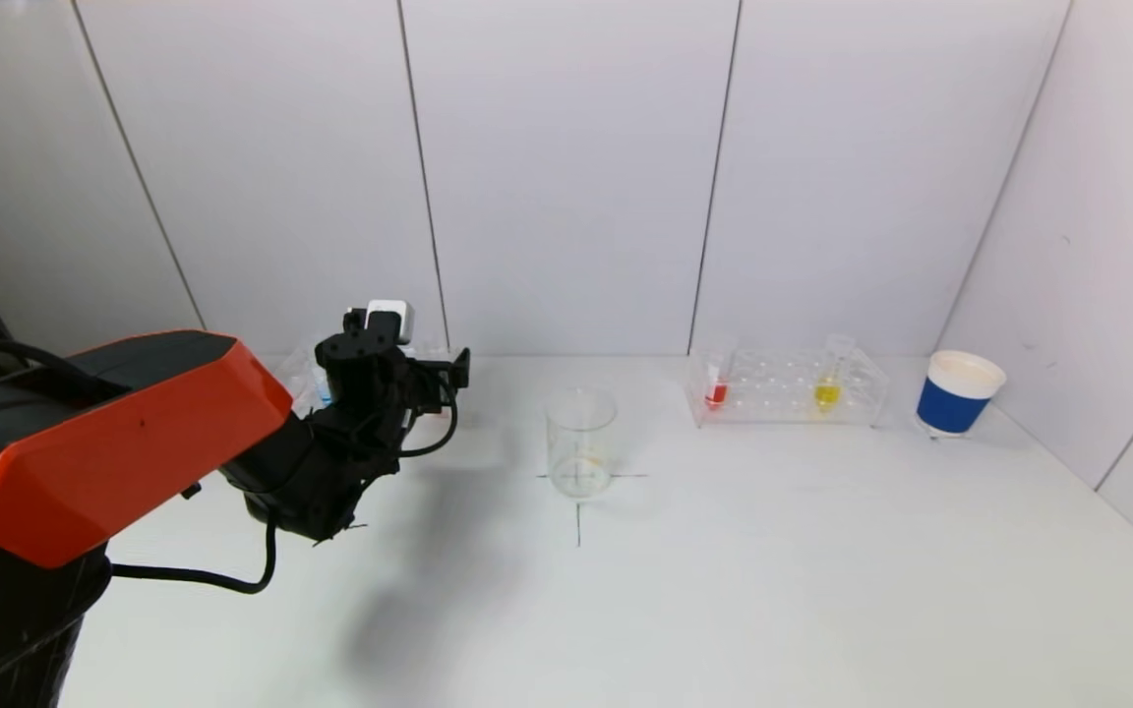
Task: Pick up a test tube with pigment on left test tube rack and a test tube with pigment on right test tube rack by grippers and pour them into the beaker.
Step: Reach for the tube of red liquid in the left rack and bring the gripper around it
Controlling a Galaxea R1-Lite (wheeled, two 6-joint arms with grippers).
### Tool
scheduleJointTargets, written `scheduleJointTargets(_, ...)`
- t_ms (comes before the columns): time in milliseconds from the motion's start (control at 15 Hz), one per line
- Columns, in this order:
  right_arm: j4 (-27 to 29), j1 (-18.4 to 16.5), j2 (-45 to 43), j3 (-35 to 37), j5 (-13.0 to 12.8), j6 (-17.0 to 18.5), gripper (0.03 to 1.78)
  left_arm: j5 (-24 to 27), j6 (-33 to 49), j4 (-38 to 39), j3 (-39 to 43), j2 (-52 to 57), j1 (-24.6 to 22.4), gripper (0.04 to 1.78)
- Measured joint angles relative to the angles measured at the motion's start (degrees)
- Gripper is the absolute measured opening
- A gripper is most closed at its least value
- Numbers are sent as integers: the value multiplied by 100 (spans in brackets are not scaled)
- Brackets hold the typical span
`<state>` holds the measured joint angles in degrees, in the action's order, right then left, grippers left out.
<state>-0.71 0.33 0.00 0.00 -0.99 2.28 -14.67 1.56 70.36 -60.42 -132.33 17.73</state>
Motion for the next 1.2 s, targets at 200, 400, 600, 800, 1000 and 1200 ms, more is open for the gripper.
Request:
scheduleJointTargets(200,-2,0,0,0,2,0,177,1,-55,41,-199,-174,-39,176)
scheduleJointTargets(400,0,0,0,0,2,0,177,0,-127,66,-391,-362,-84,176)
scheduleJointTargets(600,-2,0,0,0,2,0,177,1,-138,155,-455,-489,-106,176)
scheduleJointTargets(800,0,0,0,0,2,0,177,0,-208,223,-523,-601,-111,176)
scheduleJointTargets(1000,0,0,0,0,2,0,177,0,-213,249,-577,-679,-106,176)
scheduleJointTargets(1200,0,0,0,0,5,0,177,1,-235,249,-686,-730,-89,176)
